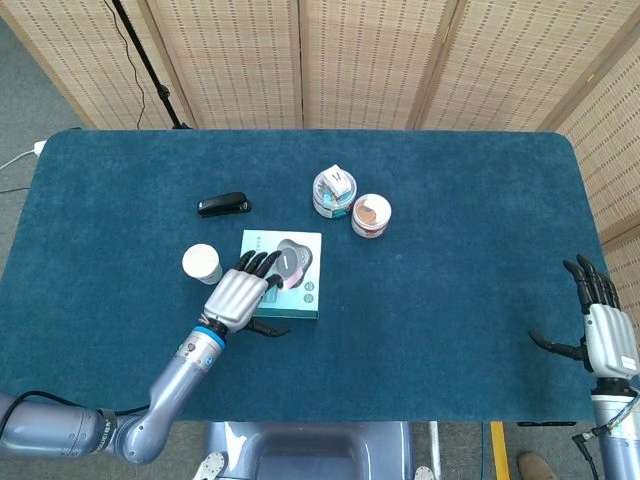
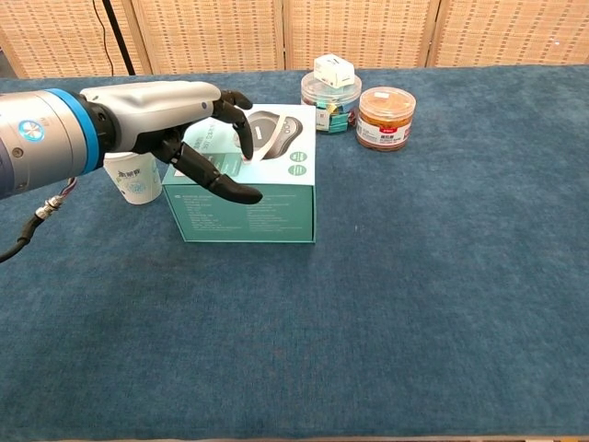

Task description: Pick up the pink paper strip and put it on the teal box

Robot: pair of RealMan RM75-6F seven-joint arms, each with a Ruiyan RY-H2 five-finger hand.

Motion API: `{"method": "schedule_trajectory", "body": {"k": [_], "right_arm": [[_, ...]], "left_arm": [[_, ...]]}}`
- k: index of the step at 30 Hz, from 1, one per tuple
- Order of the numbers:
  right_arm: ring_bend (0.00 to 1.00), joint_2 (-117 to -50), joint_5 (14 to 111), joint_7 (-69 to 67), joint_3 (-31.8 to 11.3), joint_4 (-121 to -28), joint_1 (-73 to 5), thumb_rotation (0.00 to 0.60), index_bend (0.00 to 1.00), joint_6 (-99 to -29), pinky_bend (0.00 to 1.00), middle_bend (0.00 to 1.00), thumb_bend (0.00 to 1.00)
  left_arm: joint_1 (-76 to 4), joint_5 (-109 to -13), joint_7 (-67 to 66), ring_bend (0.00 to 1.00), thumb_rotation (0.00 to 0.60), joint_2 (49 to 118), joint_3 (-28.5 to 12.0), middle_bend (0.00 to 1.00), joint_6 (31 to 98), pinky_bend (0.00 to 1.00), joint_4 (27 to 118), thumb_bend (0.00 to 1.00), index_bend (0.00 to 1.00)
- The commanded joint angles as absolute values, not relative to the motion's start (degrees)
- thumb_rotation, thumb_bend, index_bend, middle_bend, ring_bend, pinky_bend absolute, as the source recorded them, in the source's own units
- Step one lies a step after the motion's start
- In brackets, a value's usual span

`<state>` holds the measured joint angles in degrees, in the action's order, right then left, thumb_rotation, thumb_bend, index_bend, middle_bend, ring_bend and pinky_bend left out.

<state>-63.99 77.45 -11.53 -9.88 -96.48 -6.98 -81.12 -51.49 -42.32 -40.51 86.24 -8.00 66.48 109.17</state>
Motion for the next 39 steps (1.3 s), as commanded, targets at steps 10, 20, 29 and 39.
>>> {"method": "schedule_trajectory", "body": {"k": [10,20,29,39], "right_arm": [[0.00,-64.0,77.4,-11.6,-9.9,-96.4,-7.0,0.600,0.07,-81.1,0.00,0.00,0.00],[0.00,-64.0,77.5,-11.5,-9.8,-96.6,-7.0,0.600,0.07,-81.1,0.00,0.00,0.00],[0.00,-64.0,77.9,-11.1,-9.8,-96.5,-6.9,0.600,0.07,-81.5,0.00,0.00,0.00],[0.00,-64.4,79.9,-9.3,-9.0,-96.5,-6.9,0.600,0.02,-82.4,0.00,0.00,0.00]], "left_arm": [[-51.5,-43.2,-41.0,0.00,0.274,86.5,-7.9,0.00,67.6,0.00,110.6,0.00,0.35],[-50.6,-44.4,-40.1,0.00,0.272,84.7,-7.8,0.00,68.3,0.00,111.6,0.00,0.35],[-44.6,-54.7,-33.6,0.00,0.271,75.4,-5.2,0.00,71.8,0.00,115.2,0.00,0.21],[-32.3,-71.5,-18.6,0.00,0.563,66.7,1.4,0.00,80.7,0.00,109.9,0.00,0.00]]}}
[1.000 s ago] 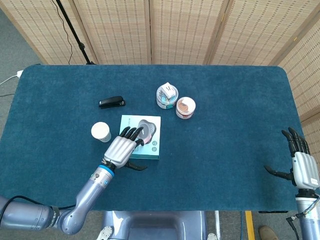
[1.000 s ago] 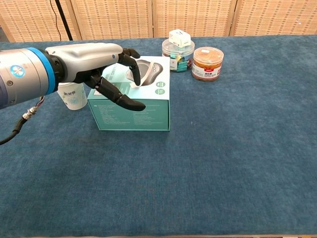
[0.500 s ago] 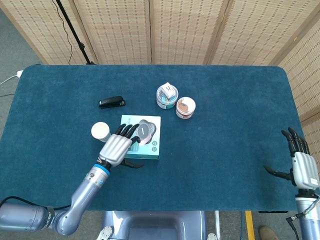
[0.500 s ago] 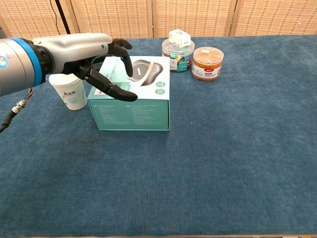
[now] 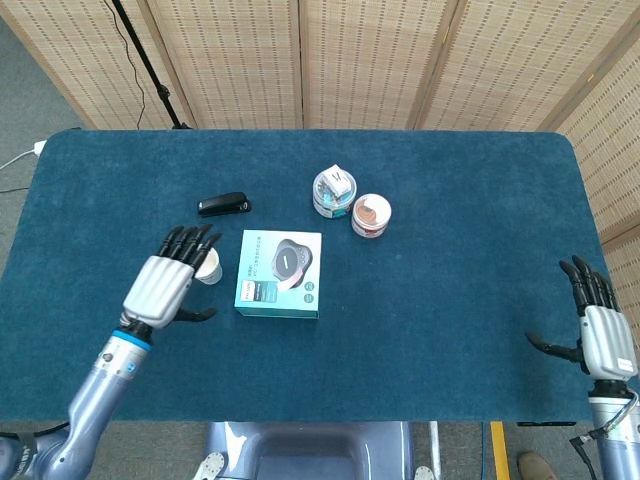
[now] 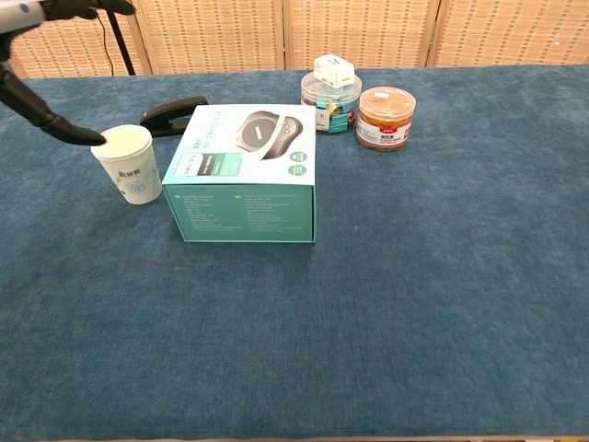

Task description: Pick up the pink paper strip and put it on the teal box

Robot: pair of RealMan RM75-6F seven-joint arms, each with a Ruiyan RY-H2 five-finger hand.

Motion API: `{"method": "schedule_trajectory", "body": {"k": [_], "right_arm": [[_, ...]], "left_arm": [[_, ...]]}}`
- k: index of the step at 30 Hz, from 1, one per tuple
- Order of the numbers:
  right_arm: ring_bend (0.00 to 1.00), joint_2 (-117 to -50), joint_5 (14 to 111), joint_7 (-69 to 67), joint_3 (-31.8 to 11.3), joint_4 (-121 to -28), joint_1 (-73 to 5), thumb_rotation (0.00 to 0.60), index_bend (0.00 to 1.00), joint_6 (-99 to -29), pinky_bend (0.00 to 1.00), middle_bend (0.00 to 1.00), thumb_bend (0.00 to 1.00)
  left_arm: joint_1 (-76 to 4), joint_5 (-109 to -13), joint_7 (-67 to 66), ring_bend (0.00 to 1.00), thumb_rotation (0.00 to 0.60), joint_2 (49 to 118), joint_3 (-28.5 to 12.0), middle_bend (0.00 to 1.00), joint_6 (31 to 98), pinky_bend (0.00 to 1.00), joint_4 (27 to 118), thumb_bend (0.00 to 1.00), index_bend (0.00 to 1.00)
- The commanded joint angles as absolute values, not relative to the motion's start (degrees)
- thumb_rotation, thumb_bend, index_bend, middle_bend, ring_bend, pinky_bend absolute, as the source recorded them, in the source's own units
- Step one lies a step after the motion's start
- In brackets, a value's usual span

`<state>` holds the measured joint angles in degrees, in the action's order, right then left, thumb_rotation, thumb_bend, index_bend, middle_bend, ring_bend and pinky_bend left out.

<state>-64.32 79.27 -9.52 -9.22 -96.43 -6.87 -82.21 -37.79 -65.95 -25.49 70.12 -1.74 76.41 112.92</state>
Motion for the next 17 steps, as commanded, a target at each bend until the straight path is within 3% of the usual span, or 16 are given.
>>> {"method": "schedule_trajectory", "body": {"k": [1,10,17], "right_arm": [[0.00,-64.4,80.4,-9.1,-8.9,-96.5,-6.9,0.600,0.01,-82.6,0.00,0.00,0.00],[0.00,-64.6,82.9,-8.0,-8.4,-97.3,-6.6,0.600,0.00,-84.7,0.00,0.00,0.00],[0.00,-64.8,83.2,-6.9,-8.5,-97.3,-6.4,0.600,0.00,-85.6,0.00,0.00,0.00]], "left_arm": [[-30.7,-73.4,-16.4,0.00,0.586,66.1,2.2,0.00,82.0,0.00,108.9,0.00,0.00],[-17.2,-80.5,-1.5,0.00,0.600,63.7,6.7,0.00,93.4,0.00,100.0,0.00,0.00],[-11.7,-80.0,3.5,0.00,0.600,64.4,7.1,0.00,95.4,0.00,95.6,0.00,0.00]]}}
